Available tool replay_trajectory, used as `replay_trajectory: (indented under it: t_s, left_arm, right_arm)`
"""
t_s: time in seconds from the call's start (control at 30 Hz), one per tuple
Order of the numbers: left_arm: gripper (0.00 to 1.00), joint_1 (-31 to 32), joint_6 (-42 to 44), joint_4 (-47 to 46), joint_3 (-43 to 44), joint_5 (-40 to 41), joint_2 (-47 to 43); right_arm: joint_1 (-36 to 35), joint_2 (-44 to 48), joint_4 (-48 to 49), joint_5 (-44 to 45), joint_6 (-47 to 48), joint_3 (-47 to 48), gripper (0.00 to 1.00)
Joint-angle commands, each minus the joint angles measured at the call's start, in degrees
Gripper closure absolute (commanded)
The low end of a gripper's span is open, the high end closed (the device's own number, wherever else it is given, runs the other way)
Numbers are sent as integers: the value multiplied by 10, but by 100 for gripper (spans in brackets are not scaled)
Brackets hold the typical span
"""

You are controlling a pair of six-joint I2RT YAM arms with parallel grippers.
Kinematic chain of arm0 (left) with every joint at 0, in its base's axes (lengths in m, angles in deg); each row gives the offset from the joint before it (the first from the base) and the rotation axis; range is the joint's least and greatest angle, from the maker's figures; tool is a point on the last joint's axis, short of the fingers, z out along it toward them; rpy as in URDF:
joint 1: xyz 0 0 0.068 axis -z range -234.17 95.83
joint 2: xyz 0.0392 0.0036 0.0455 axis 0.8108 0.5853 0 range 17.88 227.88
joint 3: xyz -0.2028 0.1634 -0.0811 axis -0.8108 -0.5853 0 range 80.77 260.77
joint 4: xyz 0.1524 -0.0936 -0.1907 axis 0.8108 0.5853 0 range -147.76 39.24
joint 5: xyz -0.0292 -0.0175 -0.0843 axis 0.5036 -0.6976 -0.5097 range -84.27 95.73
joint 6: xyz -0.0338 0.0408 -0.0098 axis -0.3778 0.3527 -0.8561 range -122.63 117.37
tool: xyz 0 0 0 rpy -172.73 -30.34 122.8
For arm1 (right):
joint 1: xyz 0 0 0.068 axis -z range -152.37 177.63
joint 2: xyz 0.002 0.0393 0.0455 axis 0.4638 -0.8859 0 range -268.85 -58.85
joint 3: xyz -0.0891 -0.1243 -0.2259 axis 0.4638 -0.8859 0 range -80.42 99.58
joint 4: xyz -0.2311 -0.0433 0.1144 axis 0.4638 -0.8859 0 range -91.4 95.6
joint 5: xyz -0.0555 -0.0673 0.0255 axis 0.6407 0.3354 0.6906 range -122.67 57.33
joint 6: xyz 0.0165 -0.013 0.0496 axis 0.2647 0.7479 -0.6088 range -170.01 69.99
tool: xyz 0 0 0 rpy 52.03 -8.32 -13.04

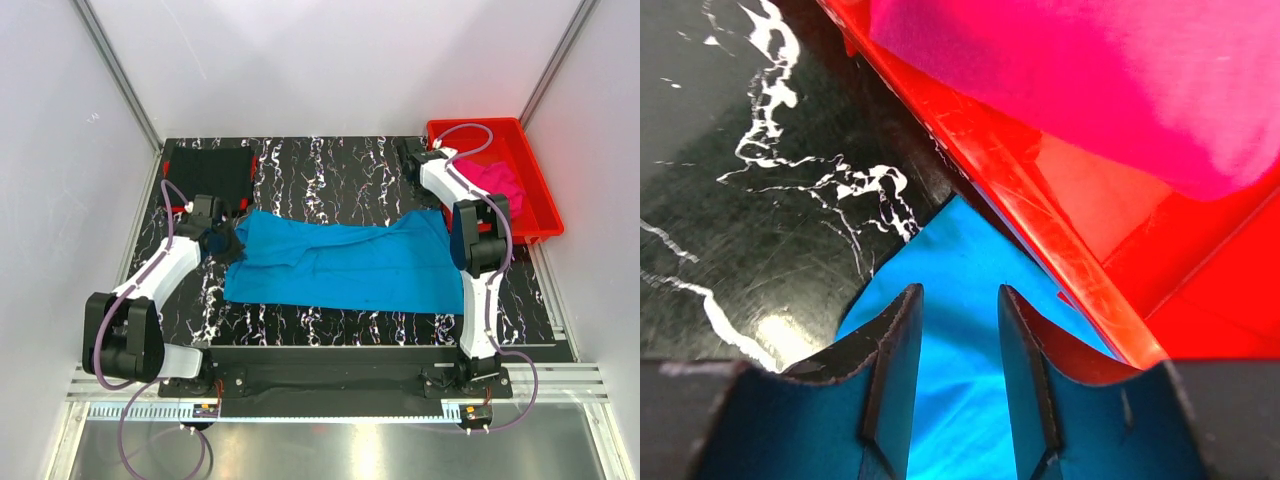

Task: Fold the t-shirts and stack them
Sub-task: Fold the tshirt

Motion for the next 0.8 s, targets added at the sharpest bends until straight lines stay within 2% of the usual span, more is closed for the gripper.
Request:
replay_trajectory:
  t_s: [0.0, 0.4, 0.77]
  left_arm:
    - [100, -4, 11, -24, -16, -14, -19]
    - [100, -4, 9, -36, -18, -26, -24]
    - [100, -4, 9, -44, -14, -11, -11]
  right_arm:
    - [2, -25, -19, 40, -29, 43, 56]
    - [2, -119, -90, 79, -72, 157, 55]
    - [1, -130, -108, 90, -107, 140, 56]
